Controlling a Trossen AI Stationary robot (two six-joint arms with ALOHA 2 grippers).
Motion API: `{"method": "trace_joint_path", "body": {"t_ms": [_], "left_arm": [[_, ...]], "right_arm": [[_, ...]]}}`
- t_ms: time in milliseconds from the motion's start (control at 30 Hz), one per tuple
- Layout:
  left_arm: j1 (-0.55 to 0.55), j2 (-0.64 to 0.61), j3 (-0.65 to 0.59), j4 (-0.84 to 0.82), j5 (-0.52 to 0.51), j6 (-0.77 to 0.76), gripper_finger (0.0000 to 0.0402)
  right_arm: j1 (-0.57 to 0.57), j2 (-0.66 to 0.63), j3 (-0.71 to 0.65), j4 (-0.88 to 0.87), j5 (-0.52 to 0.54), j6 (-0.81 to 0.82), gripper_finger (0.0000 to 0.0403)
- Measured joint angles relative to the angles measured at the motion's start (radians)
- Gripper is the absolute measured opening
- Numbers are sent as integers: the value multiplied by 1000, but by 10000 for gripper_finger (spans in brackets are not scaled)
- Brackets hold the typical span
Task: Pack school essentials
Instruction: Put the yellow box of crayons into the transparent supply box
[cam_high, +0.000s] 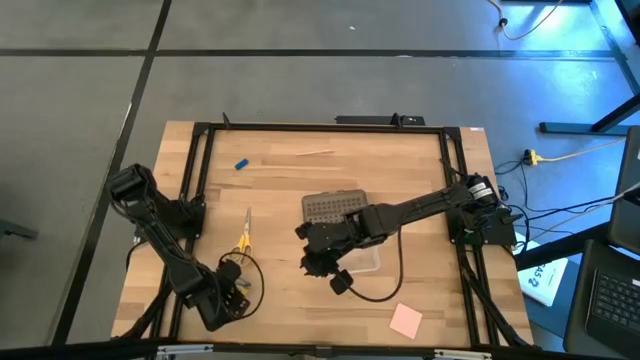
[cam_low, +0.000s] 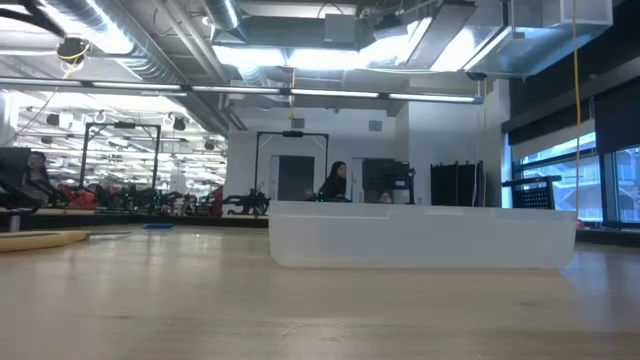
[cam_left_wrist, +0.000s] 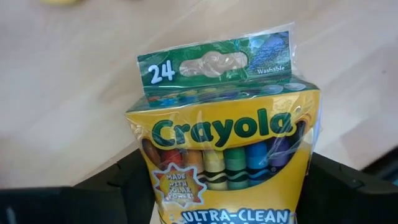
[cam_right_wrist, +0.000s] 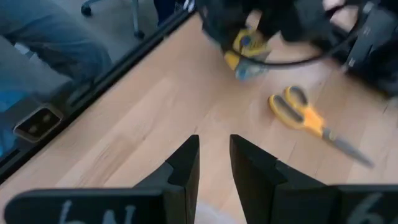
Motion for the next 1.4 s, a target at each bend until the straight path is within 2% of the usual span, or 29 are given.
{"method": "trace_joint_path", "body": {"t_ms": [300, 400, 633, 933, 1200, 1400], "left_arm": [[135, -16, 0, 26, -4, 331, 281], [198, -22, 1, 61, -30, 471, 281], [371, -22, 2, 211, -29, 847, 282], [552, -22, 2, 448, -18, 1314, 282], [626, -22, 3, 707, -65, 1629, 282], [629, -19, 3, 857, -131, 1748, 282]], "right_arm": [[31, -145, 0, -141, 24, 150, 92], [48, -201, 1, -197, 79, 202, 92], [60, -308, 2, -404, 235, 382, 92], [66, -358, 2, -445, 316, 407, 92], [66, -359, 2, -445, 317, 441, 92], [66, -359, 2, -445, 317, 459, 92]]}}
